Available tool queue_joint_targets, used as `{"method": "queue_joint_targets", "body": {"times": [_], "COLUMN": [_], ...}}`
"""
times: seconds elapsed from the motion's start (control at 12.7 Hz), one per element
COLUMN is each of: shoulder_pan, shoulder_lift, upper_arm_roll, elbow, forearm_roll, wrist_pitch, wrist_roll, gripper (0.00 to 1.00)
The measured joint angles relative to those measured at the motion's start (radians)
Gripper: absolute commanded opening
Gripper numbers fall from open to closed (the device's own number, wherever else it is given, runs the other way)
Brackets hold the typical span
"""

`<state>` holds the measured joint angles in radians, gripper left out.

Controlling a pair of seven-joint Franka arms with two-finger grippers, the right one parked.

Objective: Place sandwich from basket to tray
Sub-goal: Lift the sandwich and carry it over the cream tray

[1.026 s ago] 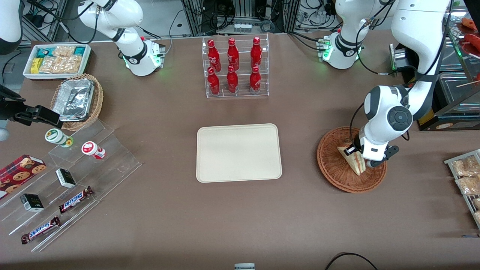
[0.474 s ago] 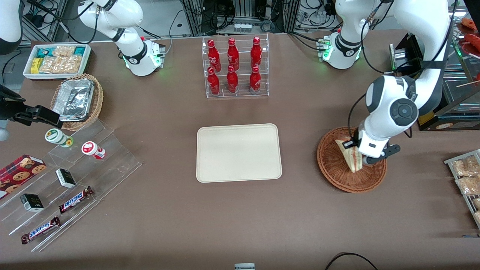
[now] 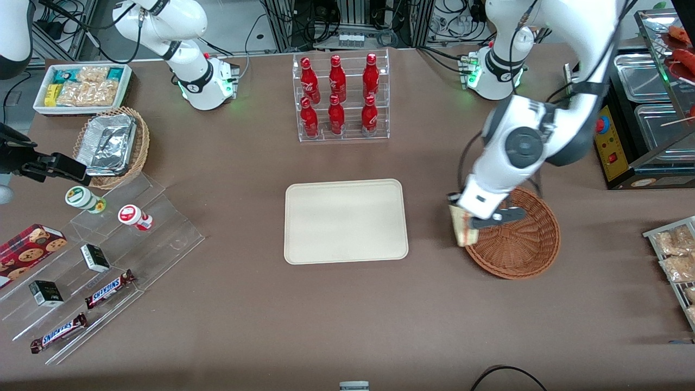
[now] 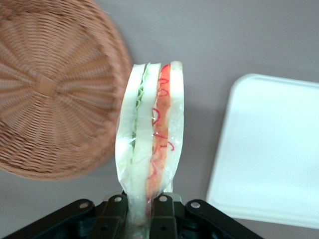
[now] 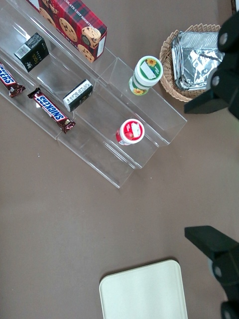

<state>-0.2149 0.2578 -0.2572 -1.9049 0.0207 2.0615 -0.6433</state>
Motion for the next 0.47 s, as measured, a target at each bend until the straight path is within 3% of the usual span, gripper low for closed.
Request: {"method": "queue_joint_targets", "body": {"times": [0.47], "shoulder_pan": [-0.233], "shoulder_lift": [0.235], "upper_arm_roll": [-0.004], "elbow": [0.242], "forearm_roll": [0.000], "wrist_pitch": [-0.022], "wrist_roll": [-0.201], "gripper": [0.00]}}
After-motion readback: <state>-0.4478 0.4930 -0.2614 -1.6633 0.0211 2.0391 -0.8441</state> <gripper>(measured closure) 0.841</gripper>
